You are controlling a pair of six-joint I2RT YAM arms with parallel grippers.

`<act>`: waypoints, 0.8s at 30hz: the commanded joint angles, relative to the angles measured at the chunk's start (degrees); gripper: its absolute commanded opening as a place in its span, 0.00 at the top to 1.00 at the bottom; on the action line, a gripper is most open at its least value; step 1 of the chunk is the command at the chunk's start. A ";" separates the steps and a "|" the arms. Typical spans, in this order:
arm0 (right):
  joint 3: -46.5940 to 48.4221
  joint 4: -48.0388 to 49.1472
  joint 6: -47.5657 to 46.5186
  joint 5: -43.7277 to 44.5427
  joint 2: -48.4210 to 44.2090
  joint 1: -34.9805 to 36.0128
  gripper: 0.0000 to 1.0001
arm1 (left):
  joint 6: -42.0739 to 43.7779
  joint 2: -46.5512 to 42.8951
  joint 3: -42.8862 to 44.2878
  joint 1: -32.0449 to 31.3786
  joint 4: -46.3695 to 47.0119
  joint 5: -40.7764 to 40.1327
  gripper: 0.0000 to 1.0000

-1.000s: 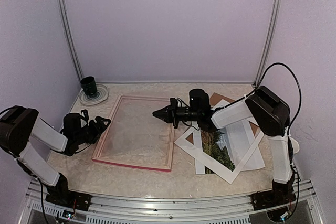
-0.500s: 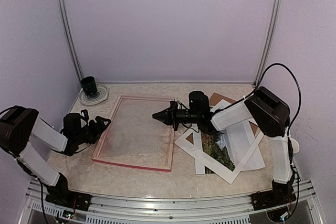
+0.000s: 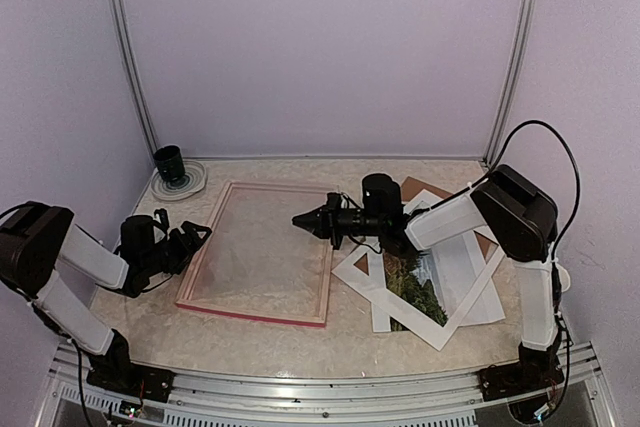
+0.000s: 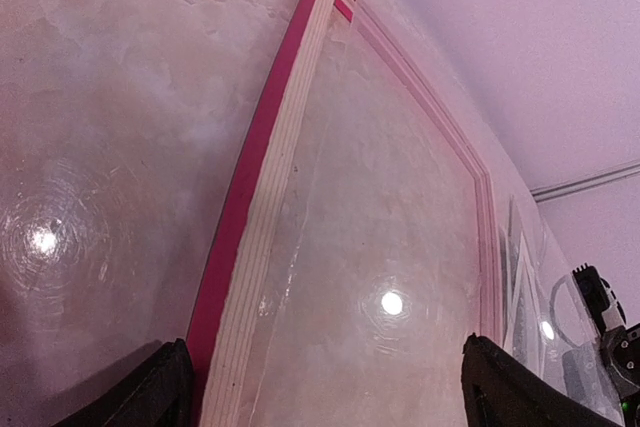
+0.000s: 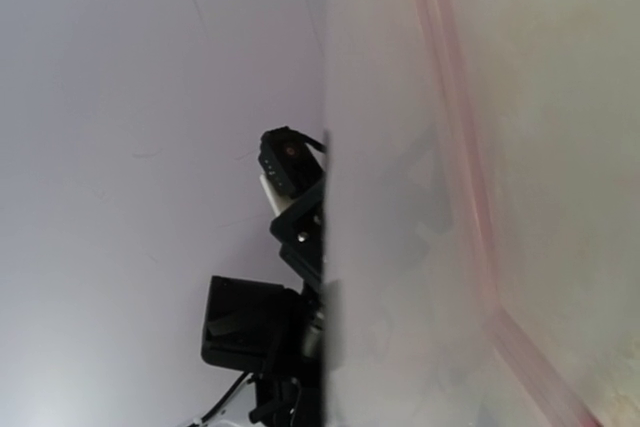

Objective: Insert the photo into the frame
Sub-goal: Place the glass panel at the frame body.

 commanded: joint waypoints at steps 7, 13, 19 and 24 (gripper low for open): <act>-1.66 1.93 0.98 0.18 -2.30 1.02 1.00 | -0.20 0.18 -0.56 0.45 1.83 1.26 0.08; -1.91 2.82 1.50 -0.56 -1.70 1.30 1.00 | -0.13 0.23 -0.47 0.45 1.81 1.29 0.08; -1.23 4.17 2.48 -1.76 -0.35 1.85 1.00 | -0.19 0.36 -0.47 0.45 1.90 1.35 0.08; -1.69 4.11 2.05 -1.14 -0.14 2.00 1.00 | -0.20 0.24 -0.55 0.50 1.91 1.39 0.08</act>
